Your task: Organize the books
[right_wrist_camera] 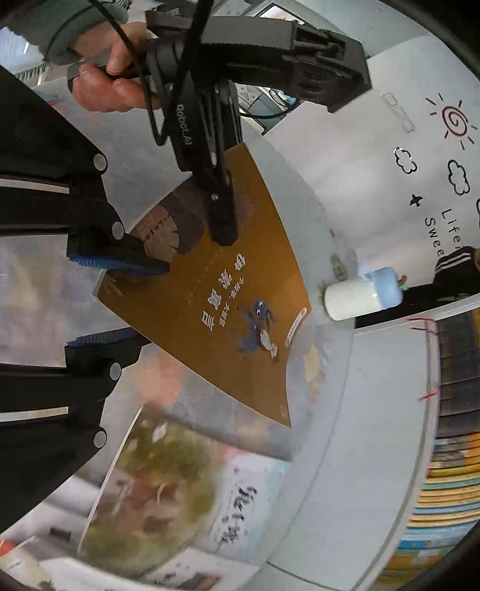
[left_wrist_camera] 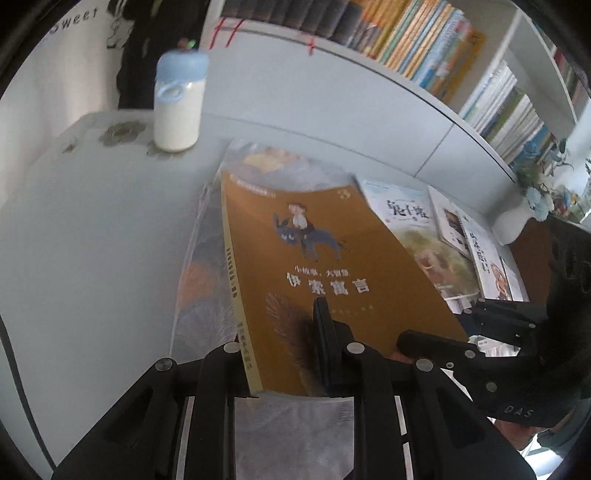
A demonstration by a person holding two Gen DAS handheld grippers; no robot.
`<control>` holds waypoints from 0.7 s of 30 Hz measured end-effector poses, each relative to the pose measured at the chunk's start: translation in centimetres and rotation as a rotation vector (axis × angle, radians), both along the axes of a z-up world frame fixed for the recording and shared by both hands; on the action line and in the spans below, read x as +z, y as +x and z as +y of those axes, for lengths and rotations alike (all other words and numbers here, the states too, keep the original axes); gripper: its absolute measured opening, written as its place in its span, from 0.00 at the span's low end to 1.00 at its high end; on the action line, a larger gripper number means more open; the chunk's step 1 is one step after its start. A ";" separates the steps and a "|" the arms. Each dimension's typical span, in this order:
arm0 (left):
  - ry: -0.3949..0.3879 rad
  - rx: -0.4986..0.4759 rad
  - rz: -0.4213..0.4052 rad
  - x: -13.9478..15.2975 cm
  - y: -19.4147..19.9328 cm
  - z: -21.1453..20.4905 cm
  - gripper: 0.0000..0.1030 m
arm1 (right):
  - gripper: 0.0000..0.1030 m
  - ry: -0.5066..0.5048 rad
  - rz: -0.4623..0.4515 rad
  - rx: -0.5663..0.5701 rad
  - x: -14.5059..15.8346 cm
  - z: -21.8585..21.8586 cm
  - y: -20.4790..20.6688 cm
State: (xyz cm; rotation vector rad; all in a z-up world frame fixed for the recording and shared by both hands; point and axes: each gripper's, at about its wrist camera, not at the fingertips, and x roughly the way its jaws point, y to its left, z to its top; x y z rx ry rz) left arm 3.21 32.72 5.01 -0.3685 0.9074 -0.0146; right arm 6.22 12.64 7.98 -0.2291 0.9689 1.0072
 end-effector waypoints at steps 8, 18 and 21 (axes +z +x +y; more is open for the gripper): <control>0.038 0.068 0.117 -3.2 -0.9 1.5 0.28 | 0.26 -0.048 0.117 -0.026 -3.8 1.0 0.7; 0.181 0.066 0.158 -1.3 -4.3 0.6 0.28 | 0.28 -0.066 0.262 -0.099 -5.1 -3.4 -1.2; 0.177 -0.019 0.114 0.5 -4.2 -2.2 0.28 | 0.28 -0.085 0.264 -0.118 -5.3 -6.1 -3.5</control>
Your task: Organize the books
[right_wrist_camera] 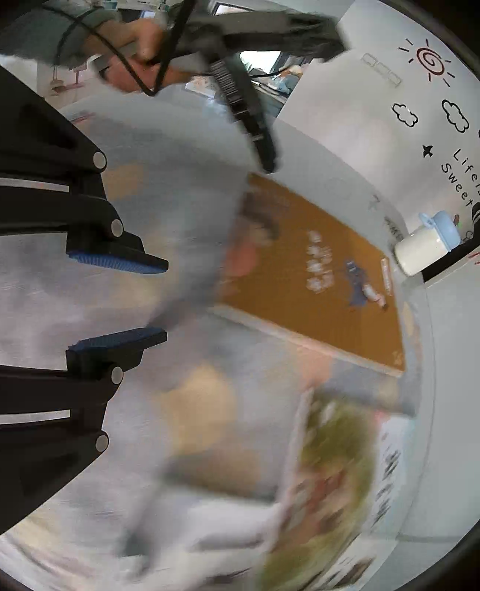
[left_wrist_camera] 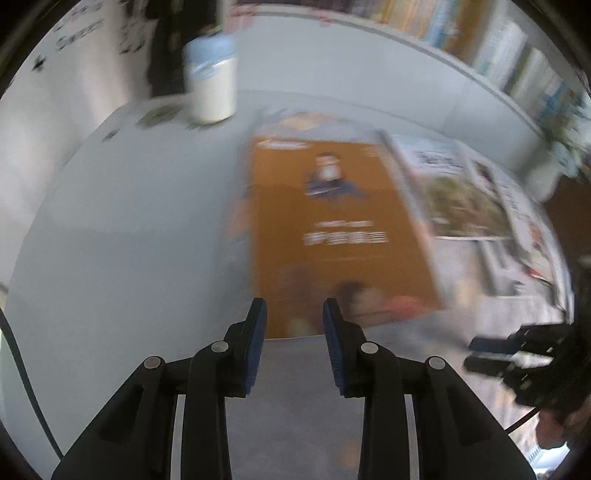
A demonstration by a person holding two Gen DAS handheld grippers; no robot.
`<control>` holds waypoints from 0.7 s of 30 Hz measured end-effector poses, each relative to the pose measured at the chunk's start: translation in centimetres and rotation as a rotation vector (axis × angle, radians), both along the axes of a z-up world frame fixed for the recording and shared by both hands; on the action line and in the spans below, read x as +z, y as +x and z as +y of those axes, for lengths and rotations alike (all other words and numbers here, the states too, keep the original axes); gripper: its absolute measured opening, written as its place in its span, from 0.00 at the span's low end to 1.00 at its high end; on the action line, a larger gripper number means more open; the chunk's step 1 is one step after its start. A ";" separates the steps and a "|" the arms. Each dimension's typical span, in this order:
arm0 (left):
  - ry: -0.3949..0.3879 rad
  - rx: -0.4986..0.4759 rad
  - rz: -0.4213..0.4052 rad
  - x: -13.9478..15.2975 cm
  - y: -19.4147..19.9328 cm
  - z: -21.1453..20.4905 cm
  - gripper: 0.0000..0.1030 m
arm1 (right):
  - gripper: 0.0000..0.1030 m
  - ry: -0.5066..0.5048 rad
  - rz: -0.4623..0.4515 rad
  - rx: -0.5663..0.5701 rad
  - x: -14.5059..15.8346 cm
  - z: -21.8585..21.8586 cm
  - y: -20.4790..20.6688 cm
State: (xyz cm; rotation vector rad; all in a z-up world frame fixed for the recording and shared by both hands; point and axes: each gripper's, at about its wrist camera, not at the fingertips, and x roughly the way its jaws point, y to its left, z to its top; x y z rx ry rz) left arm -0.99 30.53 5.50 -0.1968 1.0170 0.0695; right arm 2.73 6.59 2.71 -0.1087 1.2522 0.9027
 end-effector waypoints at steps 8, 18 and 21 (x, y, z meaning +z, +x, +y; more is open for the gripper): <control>-0.027 -0.290 -0.048 3.0 2.2 -10.6 0.28 | 0.28 -0.047 0.016 -0.196 -0.2 -11.1 -4.7; -0.076 -0.697 -0.031 4.4 4.2 -29.3 0.28 | 0.29 -0.016 -0.012 -0.718 2.2 -30.1 -8.0; -0.088 -0.768 -0.010 4.2 5.1 -34.2 0.28 | 0.34 0.000 -0.041 -0.887 2.8 -36.9 -8.9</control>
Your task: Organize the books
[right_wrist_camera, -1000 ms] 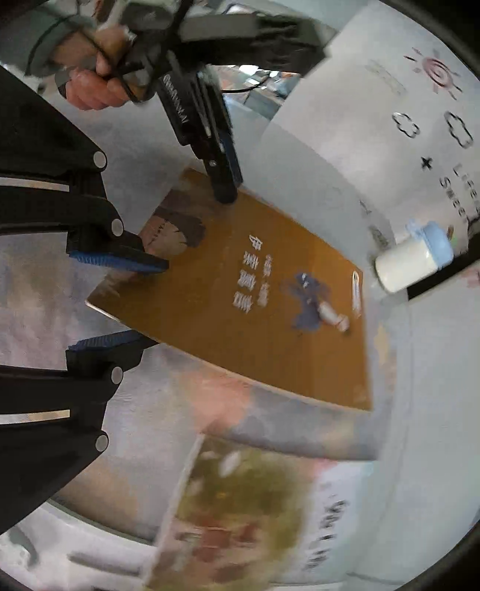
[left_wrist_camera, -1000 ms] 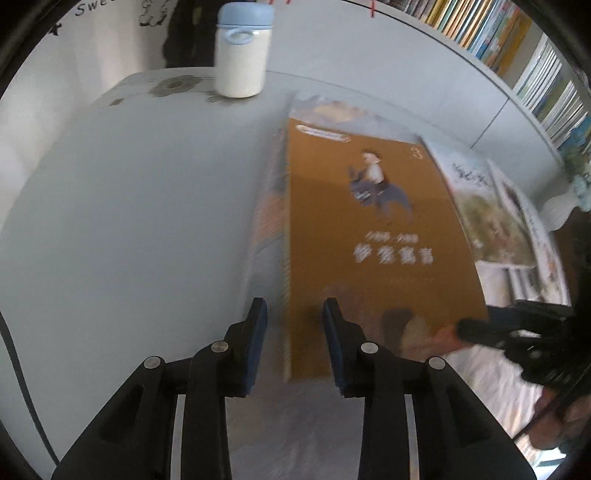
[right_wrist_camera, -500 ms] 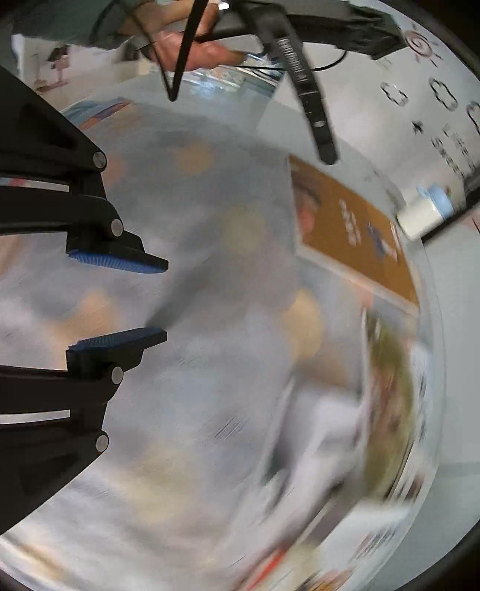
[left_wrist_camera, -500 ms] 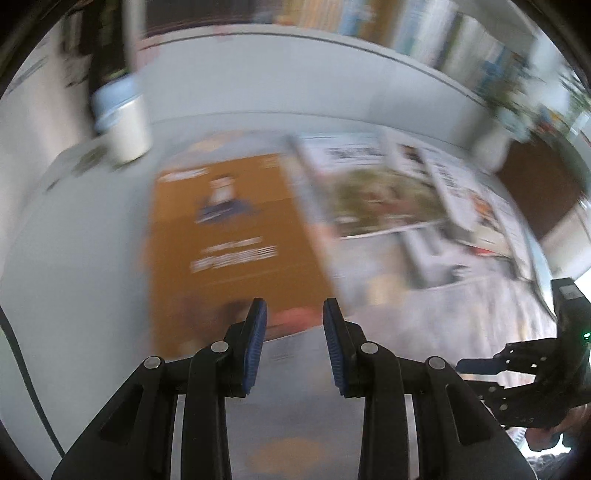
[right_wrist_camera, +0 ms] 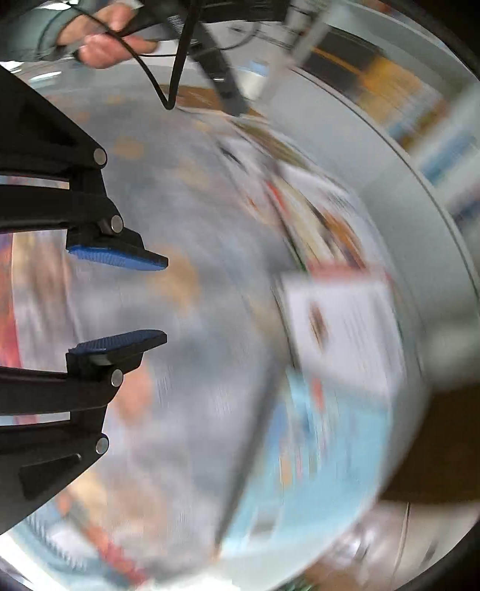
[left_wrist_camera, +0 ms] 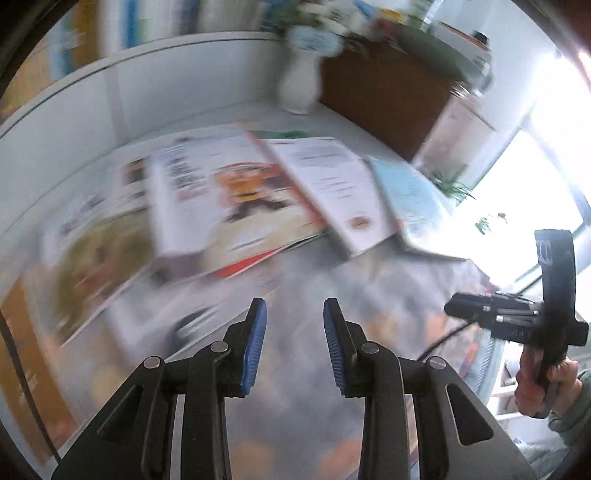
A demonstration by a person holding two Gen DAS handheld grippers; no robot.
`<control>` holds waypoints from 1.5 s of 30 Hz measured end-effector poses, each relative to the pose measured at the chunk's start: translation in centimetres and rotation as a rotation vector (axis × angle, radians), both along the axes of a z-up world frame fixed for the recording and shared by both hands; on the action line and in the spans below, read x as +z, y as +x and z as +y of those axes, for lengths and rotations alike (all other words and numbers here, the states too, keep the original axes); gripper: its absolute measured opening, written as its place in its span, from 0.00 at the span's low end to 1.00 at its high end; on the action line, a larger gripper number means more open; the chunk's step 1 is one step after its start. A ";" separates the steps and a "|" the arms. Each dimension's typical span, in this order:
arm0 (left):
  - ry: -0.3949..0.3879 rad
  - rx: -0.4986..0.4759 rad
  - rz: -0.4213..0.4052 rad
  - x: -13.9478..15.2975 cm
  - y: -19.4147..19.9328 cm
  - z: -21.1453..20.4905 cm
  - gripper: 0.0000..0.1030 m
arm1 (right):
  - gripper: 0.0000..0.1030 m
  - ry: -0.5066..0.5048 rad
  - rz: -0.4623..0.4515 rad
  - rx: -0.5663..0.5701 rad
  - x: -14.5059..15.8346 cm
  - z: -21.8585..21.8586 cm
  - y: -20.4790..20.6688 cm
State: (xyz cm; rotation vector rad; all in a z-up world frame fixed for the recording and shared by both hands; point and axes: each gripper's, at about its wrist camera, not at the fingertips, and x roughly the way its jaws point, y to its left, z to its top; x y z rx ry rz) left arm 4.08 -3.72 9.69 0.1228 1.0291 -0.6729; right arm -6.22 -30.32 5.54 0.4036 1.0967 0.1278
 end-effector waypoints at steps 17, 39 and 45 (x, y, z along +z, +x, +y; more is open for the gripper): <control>0.084 -0.055 0.096 -5.6 6.7 -21.7 0.27 | 0.30 -0.028 -0.022 -0.274 -2.2 -19.0 3.5; 0.074 0.053 0.149 -5.1 -1.5 -14.6 0.28 | 0.33 0.005 0.018 0.069 -2.3 -15.2 3.3; 0.076 0.115 0.222 -7.2 -5.3 -9.8 0.25 | 0.32 0.086 0.050 0.111 -4.0 -13.1 0.0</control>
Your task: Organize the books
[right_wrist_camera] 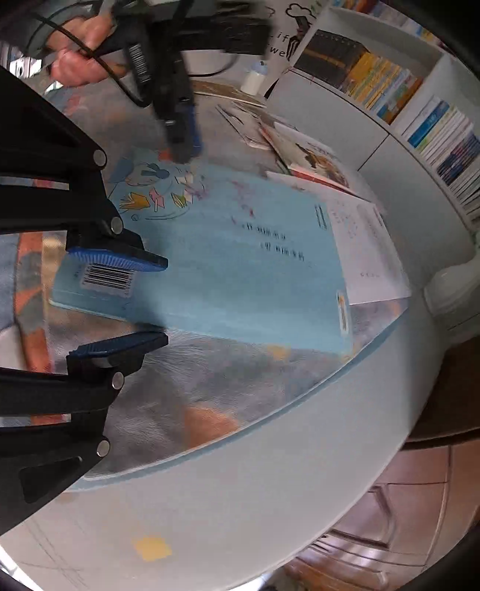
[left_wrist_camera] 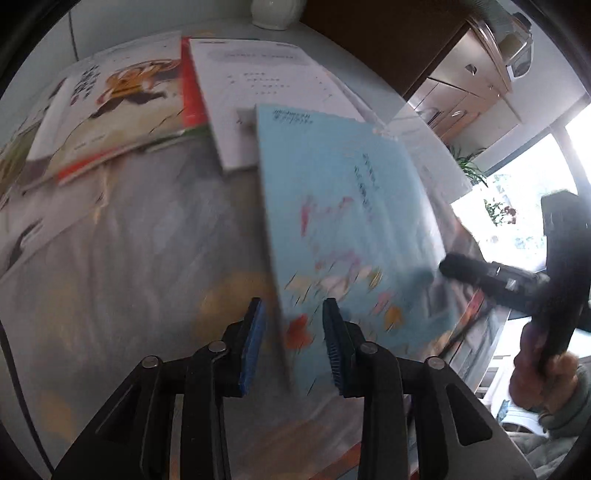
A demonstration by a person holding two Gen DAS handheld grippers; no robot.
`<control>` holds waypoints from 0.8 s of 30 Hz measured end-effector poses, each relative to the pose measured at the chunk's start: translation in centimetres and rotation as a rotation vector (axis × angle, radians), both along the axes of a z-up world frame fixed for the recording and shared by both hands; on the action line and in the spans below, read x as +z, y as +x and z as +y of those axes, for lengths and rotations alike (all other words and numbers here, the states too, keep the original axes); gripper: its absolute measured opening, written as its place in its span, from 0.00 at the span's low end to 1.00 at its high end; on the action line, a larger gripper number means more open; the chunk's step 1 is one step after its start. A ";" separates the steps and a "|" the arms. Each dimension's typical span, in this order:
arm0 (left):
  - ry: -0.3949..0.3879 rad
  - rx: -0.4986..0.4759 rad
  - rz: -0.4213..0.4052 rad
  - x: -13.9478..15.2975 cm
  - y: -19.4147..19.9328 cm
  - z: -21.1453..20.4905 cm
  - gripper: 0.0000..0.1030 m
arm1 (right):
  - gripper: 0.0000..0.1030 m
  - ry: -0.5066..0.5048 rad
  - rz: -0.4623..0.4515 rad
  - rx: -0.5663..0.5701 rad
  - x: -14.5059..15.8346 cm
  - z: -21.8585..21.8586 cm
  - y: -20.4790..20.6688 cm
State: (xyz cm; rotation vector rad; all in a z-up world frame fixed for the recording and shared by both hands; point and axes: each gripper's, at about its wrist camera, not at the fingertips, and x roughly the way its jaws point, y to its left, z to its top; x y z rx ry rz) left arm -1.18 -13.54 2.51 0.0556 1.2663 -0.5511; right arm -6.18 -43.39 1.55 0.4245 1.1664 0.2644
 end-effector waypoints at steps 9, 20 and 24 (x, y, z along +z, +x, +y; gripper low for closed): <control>0.061 -0.146 -0.088 -0.3 -0.7 -3.0 0.24 | 0.37 0.016 -0.002 -0.053 -0.1 -0.1 1.5; -0.188 -0.068 0.037 -1.4 1.0 2.6 0.25 | 0.37 0.480 -0.087 -0.135 5.4 -1.3 -0.6; -0.195 -0.068 0.041 -1.7 0.8 4.5 0.25 | 0.37 0.403 -0.105 -0.136 6.1 1.4 0.4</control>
